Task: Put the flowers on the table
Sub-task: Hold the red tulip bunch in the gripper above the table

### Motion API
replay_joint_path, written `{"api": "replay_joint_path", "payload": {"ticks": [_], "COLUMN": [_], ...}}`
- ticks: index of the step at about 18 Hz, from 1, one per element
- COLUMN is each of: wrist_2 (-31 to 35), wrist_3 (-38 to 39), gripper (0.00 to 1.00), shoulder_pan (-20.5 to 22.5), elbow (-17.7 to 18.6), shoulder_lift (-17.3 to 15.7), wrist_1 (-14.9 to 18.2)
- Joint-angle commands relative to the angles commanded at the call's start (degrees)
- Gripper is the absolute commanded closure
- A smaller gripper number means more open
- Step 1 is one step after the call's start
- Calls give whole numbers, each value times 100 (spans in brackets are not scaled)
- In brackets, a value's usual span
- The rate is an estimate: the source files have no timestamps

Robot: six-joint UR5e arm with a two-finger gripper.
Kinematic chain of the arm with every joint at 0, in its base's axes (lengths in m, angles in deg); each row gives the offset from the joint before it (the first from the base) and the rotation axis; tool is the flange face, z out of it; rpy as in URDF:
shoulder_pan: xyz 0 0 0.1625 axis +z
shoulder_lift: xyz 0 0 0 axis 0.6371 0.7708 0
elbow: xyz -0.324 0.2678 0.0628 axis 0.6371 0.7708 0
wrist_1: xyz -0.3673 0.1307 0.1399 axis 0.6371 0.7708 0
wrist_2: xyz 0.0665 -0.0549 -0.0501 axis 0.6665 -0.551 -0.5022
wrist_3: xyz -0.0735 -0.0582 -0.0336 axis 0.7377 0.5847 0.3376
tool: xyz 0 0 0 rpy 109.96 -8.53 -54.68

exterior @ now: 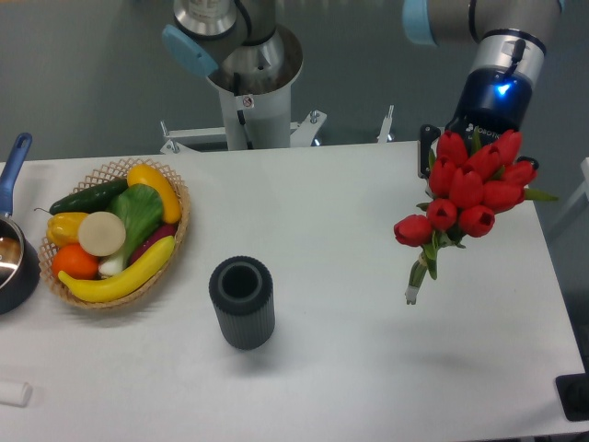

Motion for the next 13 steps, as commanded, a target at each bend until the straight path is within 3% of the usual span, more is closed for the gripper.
{"api": "replay_joint_path", "payload": {"ticks": [9, 13], "wrist_2": [307, 869], "wrist_3": [79, 79], "gripper": [51, 51], "shoulder_pan": [9, -44], "elbow": [9, 88], "shoulder_lift": [-53, -185], "wrist_1": [35, 44]}}
